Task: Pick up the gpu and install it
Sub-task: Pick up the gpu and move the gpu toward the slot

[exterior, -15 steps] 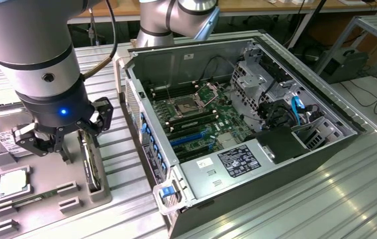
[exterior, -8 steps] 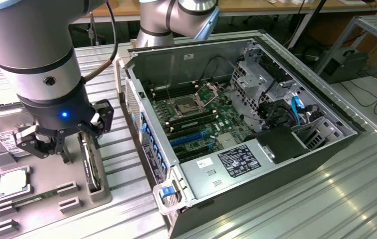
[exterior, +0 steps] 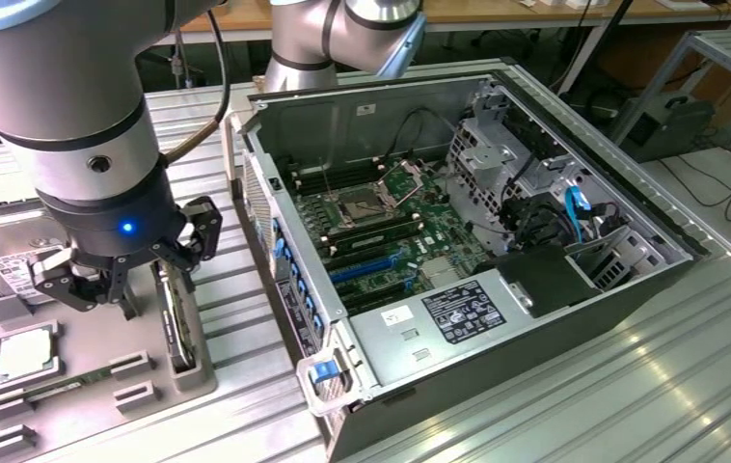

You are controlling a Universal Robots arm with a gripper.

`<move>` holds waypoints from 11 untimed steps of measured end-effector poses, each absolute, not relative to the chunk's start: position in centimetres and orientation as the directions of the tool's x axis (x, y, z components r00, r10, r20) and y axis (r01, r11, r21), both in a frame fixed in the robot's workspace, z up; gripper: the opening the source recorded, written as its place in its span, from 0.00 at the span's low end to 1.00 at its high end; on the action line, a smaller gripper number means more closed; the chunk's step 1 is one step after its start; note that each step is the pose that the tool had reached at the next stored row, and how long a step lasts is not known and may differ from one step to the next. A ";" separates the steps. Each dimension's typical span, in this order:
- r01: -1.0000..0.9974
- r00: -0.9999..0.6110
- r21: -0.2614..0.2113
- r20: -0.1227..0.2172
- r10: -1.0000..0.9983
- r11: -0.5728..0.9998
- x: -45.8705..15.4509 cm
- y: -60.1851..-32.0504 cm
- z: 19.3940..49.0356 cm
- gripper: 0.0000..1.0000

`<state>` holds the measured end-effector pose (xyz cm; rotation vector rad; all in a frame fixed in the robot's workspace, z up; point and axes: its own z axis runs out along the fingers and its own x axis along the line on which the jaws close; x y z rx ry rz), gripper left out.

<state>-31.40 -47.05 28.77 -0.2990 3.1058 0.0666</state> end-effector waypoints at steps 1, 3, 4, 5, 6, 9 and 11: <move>-0.191 -0.981 0.041 -0.025 -0.190 0.981 -31.4 -47.1 28.7 0.60; -0.192 -0.981 0.040 -0.025 -0.191 0.981 -31.3 -47.1 28.6 0.60; -0.192 -0.981 0.041 -0.025 -0.191 0.981 -31.3 -47.1 28.6 0.60; -0.192 -0.981 0.041 -0.025 -0.192 0.980 -31.3 -47.2 28.6 0.60; -0.193 -0.981 0.041 -0.025 -0.192 0.980 -31.3 -47.2 28.5 0.60; -0.194 -0.981 0.041 -0.025 -0.193 0.980 -31.3 -47.3 28.4 0.60; -0.195 -0.981 0.040 -0.025 -0.194 0.980 -31.3 -47.3 28.4 0.60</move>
